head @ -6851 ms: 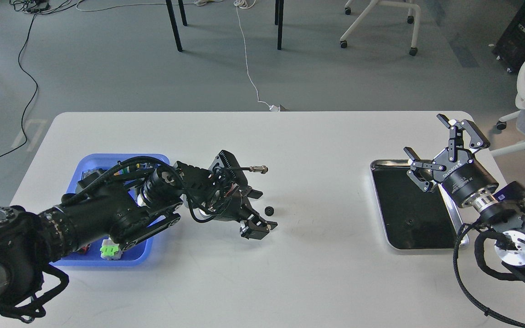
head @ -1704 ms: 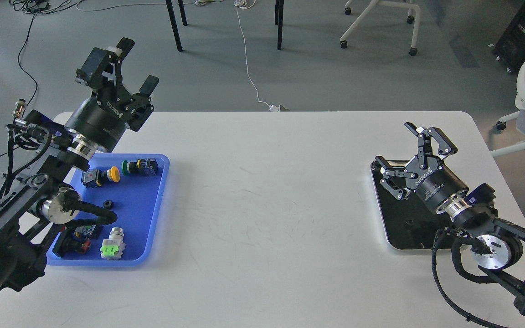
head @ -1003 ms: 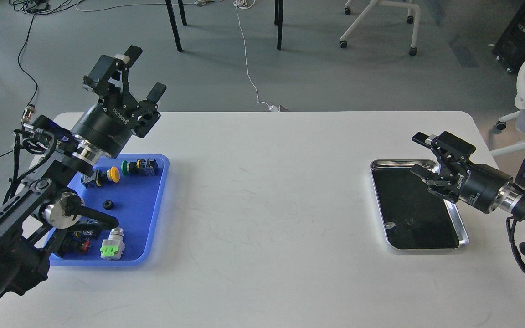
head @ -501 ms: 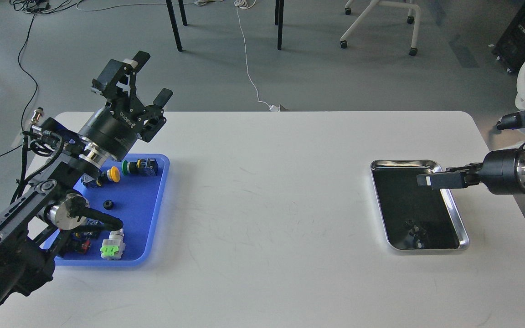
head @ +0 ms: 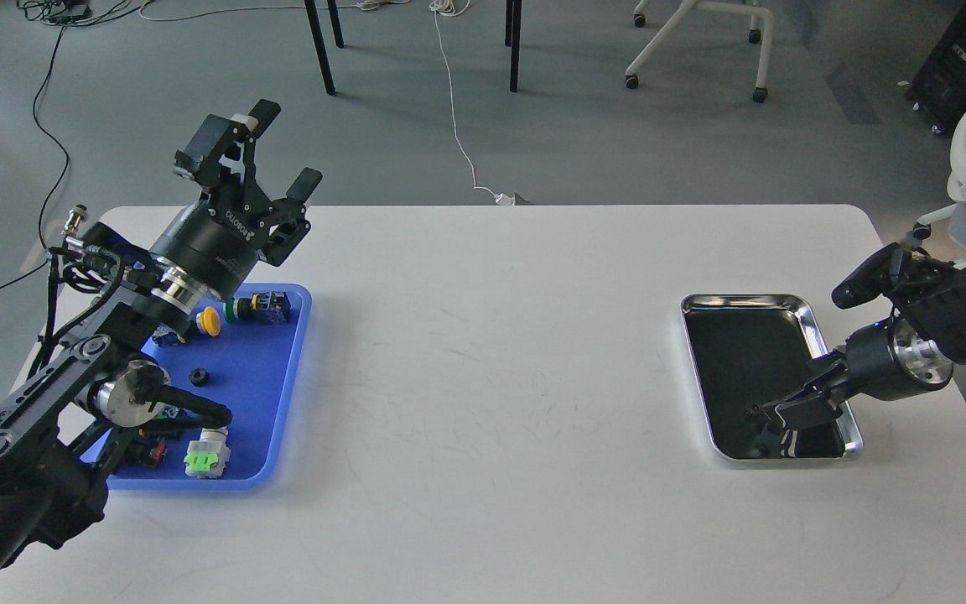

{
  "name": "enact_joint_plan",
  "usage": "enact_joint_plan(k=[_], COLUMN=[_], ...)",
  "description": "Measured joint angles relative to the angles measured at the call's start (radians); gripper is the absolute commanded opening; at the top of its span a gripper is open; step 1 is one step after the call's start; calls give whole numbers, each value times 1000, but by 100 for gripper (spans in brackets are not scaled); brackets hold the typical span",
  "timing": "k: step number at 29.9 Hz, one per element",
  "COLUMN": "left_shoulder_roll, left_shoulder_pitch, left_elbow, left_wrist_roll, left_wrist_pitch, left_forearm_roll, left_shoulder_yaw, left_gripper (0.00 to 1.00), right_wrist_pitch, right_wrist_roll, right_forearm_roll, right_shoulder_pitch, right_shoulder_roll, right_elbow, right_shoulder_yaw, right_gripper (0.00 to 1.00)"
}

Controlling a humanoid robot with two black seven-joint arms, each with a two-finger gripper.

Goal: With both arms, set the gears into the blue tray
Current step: 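Reach the right gripper down into the metal tray, then close the right gripper on another small black gear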

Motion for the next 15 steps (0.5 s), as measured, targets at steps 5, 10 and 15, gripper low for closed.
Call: enact_joint_plan(k=[5, 10, 15], left_shoulder_roll=[1, 3, 5], left_shoulder_pitch=[1, 4, 5], left_elbow=[-1, -2, -2], left_wrist_roll=[0, 0, 0], left_wrist_pitch=[0, 2, 2], left_forearm_roll=[-1, -1, -1], left_shoulder_yaw=[-1, -3, -3], left_gripper=[98, 98, 98], right_wrist_pitch=[0, 0, -3], right_wrist_roll=[0, 0, 0], right_forearm_roll=[1, 1, 0], right_shoulder_pitch=[4, 12, 32], right_shoulder_roll=[69, 102, 129], right_elbow=[-59, -75, -79], right_shoulder_yaw=[-14, -61, -121], right_gripper=[99, 91, 74])
